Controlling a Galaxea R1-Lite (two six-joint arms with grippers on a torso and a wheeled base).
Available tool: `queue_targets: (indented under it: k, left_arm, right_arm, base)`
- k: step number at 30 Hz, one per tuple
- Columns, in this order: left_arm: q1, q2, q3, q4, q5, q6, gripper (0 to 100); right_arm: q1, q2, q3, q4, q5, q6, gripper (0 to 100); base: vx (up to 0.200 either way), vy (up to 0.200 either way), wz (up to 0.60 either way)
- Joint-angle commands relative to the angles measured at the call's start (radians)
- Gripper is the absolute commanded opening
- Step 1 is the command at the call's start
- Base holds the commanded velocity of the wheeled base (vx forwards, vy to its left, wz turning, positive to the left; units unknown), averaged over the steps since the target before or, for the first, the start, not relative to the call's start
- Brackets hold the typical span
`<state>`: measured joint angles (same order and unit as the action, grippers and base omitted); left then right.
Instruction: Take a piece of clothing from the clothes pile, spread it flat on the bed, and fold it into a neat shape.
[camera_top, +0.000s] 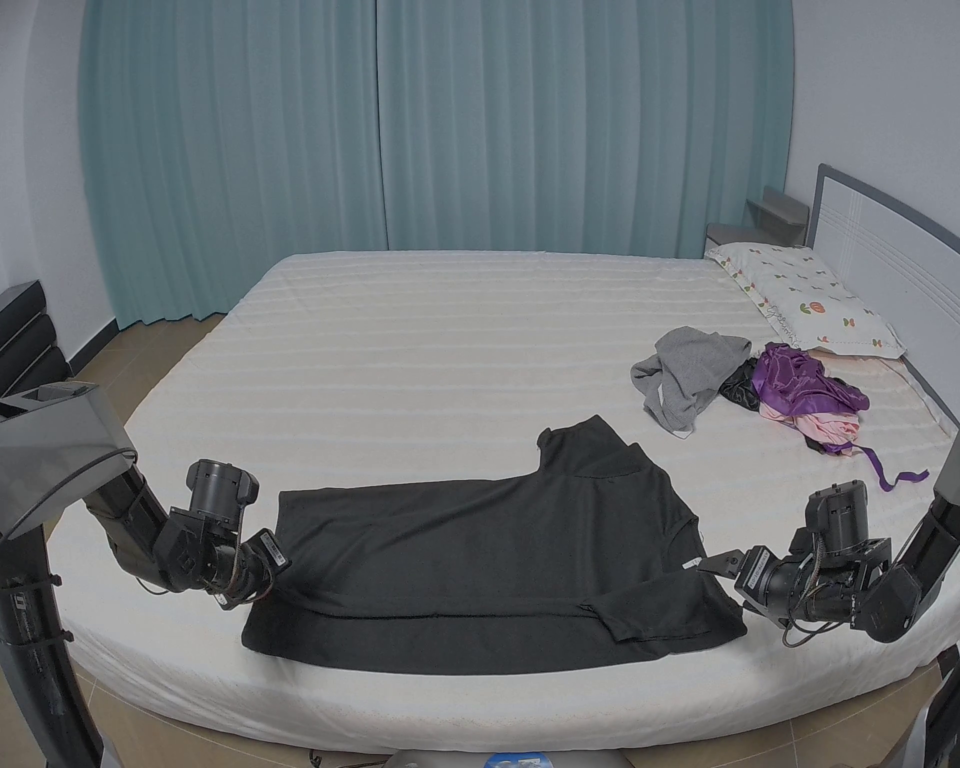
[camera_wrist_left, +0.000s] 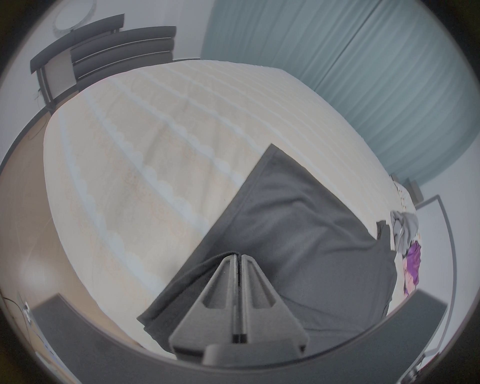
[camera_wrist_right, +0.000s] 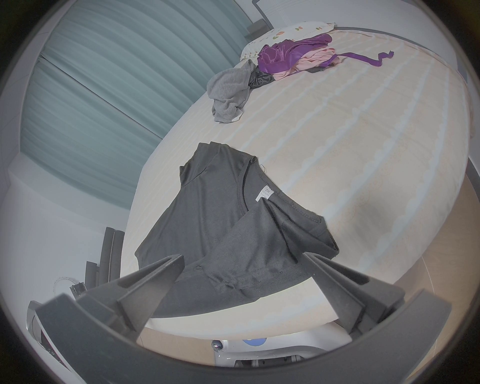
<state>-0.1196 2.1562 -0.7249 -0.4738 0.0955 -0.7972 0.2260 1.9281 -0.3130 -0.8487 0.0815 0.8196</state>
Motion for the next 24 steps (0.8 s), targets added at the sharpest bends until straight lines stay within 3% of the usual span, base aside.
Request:
queue_targets:
  k: [1,7,11,17,20,23,24]
  left_arm:
    - [0.032,0.005,-0.024,0.001,-0.003,-0.020,0]
    - [0.046,0.005,-0.030,0.006,-0.013,-0.039,0]
    - [0.054,0.001,-0.030,0.011,-0.016,-0.040,0]
    - [0.052,0.008,-0.034,0.012,-0.017,-0.046,0]
    - [0.052,0.008,-0.031,0.014,-0.031,-0.046,0]
    - [0.052,0.005,-0.028,0.015,-0.045,-0.048,0]
    - [0.052,0.002,-0.030,0.026,-0.062,-0.048,0]
  right_arm:
    - [0.000,0.002,0.000,-0.016,0.000,0.000,100]
    - [-0.007,0.014,-0.017,-0.059,0.001,-0.013,100]
    - [-0.023,0.025,-0.058,-0.049,0.014,-0.091,100]
    - [-0.082,0.140,-0.107,-0.056,0.089,-0.235,100]
    - [-0.132,0.235,-0.155,-0.058,0.146,-0.352,100]
    - [-0.142,0.264,-0.170,-0.055,0.175,-0.387,100]
    - [-0.148,0.302,-0.199,-0.056,0.218,-0.430,100]
  base:
    - [0.000,0.000,0.00]
    - [0.000,0.000,0.00]
    - [0.000,0.000,0.00]
    - [0.000,0.000,0.00]
    - [0.000,0.000,0.00]
    - [0.000,0.000,0.00]
    - [0.000,0.000,0.00]
